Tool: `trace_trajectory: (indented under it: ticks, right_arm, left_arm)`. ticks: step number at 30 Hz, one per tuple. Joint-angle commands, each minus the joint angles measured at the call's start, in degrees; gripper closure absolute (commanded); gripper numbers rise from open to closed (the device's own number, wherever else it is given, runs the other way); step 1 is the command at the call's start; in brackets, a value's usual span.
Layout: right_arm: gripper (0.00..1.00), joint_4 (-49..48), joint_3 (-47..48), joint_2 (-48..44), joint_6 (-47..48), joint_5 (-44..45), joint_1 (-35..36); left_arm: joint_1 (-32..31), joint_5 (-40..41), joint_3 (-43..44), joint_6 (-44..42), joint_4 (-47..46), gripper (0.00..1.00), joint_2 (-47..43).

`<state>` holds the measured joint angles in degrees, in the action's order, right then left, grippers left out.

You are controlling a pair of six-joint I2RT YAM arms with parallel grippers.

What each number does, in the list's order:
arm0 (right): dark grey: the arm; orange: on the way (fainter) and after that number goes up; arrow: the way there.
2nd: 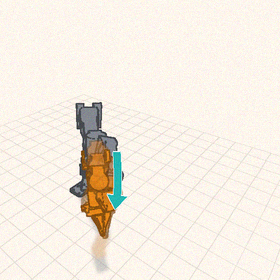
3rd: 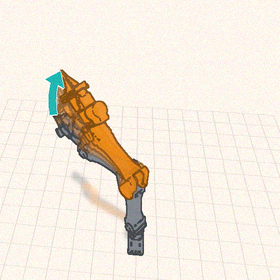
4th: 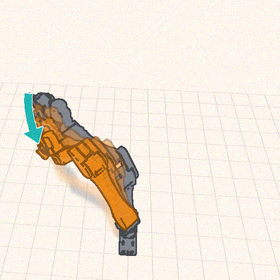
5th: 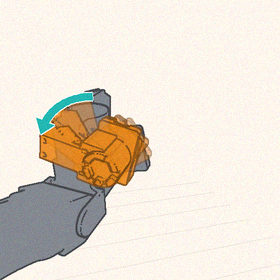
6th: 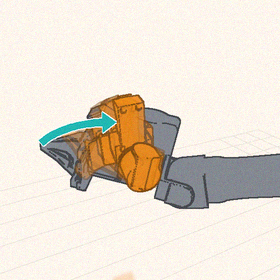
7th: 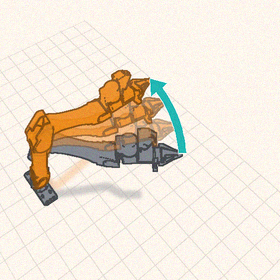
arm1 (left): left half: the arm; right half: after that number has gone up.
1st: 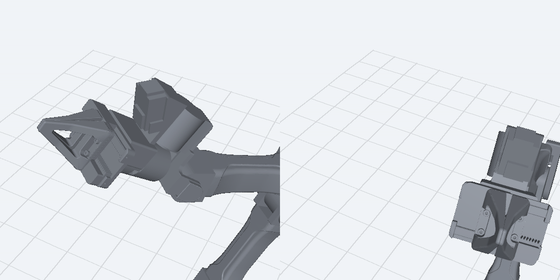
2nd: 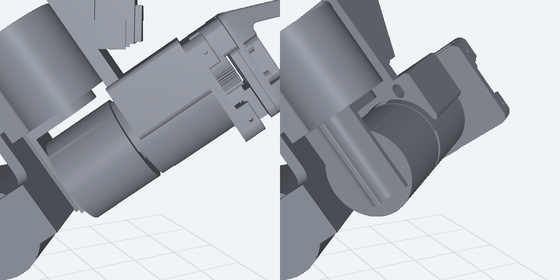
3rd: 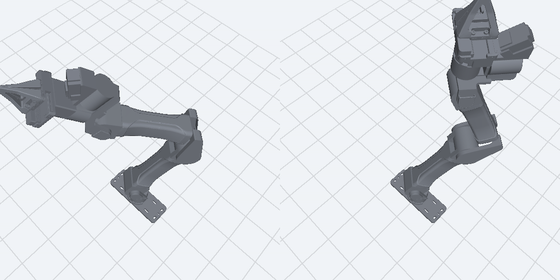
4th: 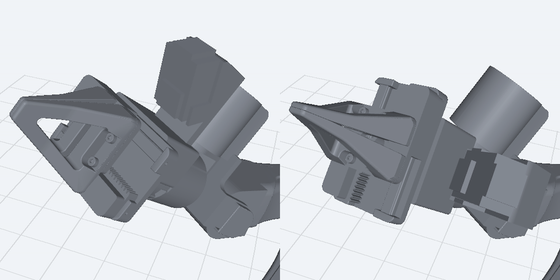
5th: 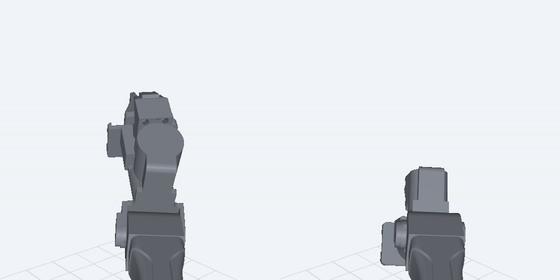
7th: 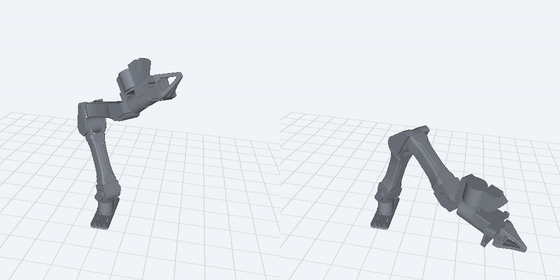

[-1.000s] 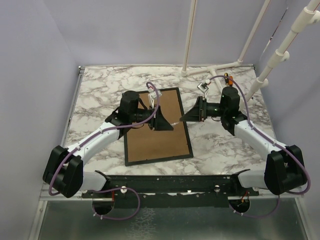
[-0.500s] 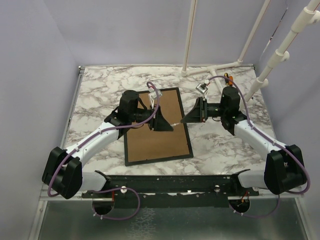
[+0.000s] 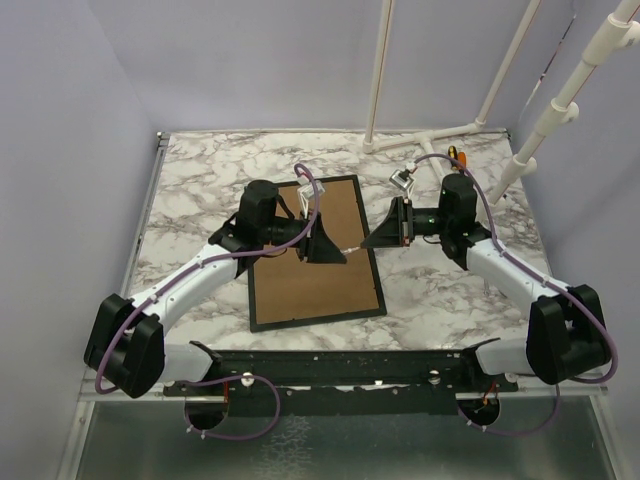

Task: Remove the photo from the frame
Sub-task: Adjust the screwdriver.

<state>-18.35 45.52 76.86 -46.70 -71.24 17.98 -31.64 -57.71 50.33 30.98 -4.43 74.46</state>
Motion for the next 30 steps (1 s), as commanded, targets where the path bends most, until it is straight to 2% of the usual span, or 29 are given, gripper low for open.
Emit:
trace_trajectory:
  ticks: [1,3,6,8,9,12,15,17,19,24,30]
  right_arm:
    - [0.81,0.49,-0.77,0.83,0.56,-1.95,-0.05]
    - [0.81,0.36,-0.77,0.84,0.55,-2.09,-0.05]
    - [0.99,0.18,-0.86,0.68,0.51,-2.05,-0.03]
    - [1.0,-0.38,-0.94,0.58,0.28,-1.77,-0.05]
    - [1.0,-1.19,-1.21,0.39,-0.24,-1.57,-0.05]
    - [0.99,-4.98,-2.75,-0.79,-2.69,0.38,-0.29]
    - [1.0,-10.24,-5.49,-3.13,-5.64,3.77,-0.31]
    - [0.99,-14.61,-7.68,-4.84,-8.34,5.94,-0.38]
    - [0.99,-19.14,-9.92,-6.01,-10.94,7.74,-0.4]
    - [0.99,-34.16,-14.56,-7.07,-18.96,9.67,-0.49]
    - [1.0,-44.75,-15.81,-7.33,-20.56,10.75,-0.49]
  left_arm:
    - [-0.41,-1.57,2.32,-1.25,0.12,1.0,-1.35]
    - [-0.36,-1.4,2.25,-1.34,0.19,1.0,-1.41]
    - [-0.38,-1.36,2.26,-1.36,0.14,1.0,-1.38]
    - [-0.36,-1.25,2.26,-1.38,0.12,0.97,-1.42]
    - [-0.35,-0.69,2.32,-1.41,0.14,0.9,-1.5]
    - [-0.37,1.87,2.28,-1.22,0.29,0.59,-2.03]
    - [-0.22,4.64,2.03,0.29,-0.98,0.4,-2.75]
    - [0.01,5.19,0.46,4.62,-6.87,0.23,-3.57]
    - [0.33,5.22,-1.81,11.31,-15.29,0.13,-4.25]
    - [0.52,6.2,-3.42,17.59,-22.21,0.11,-4.16]
    - [0.52,6.59,-4.88,27.04,-29.79,0.17,-2.98]
